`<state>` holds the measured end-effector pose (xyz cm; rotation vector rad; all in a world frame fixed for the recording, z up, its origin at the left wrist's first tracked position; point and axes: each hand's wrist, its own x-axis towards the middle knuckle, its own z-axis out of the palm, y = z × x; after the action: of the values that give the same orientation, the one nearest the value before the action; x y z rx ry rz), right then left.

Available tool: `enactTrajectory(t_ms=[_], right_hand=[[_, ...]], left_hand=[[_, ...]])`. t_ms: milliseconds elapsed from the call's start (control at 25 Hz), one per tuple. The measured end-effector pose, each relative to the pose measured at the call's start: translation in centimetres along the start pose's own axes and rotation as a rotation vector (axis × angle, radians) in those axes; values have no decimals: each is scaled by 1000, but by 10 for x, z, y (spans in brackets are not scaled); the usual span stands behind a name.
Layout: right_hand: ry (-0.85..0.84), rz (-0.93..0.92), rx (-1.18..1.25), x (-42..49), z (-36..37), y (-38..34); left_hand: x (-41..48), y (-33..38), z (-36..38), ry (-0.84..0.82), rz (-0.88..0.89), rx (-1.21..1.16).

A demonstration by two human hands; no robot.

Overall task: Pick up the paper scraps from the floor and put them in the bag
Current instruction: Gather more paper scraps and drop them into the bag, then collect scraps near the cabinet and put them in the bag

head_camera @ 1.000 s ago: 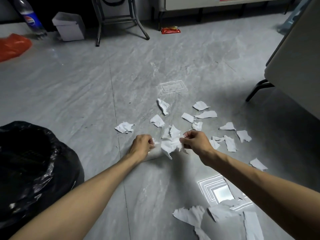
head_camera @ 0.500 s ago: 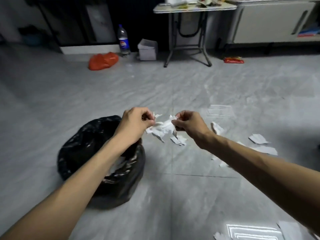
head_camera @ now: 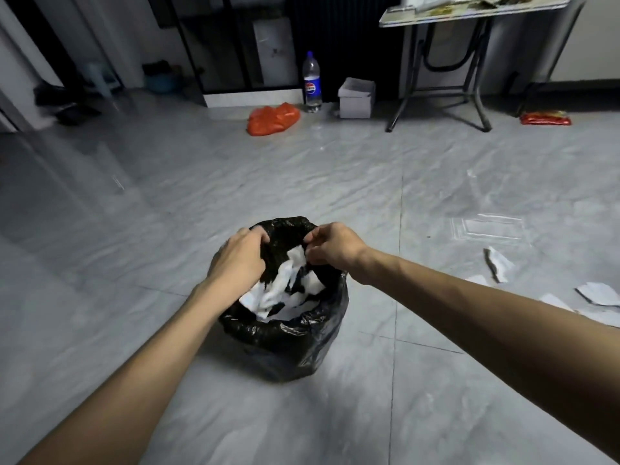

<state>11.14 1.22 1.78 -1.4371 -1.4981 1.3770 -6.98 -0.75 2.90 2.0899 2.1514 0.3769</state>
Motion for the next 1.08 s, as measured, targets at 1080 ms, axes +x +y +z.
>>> enactTrajectory(t_ms=[1080], right_hand=[[104,1030,-960,-346,-188,312]], left_hand=[[-141,302,213,-1017,1021,110]])
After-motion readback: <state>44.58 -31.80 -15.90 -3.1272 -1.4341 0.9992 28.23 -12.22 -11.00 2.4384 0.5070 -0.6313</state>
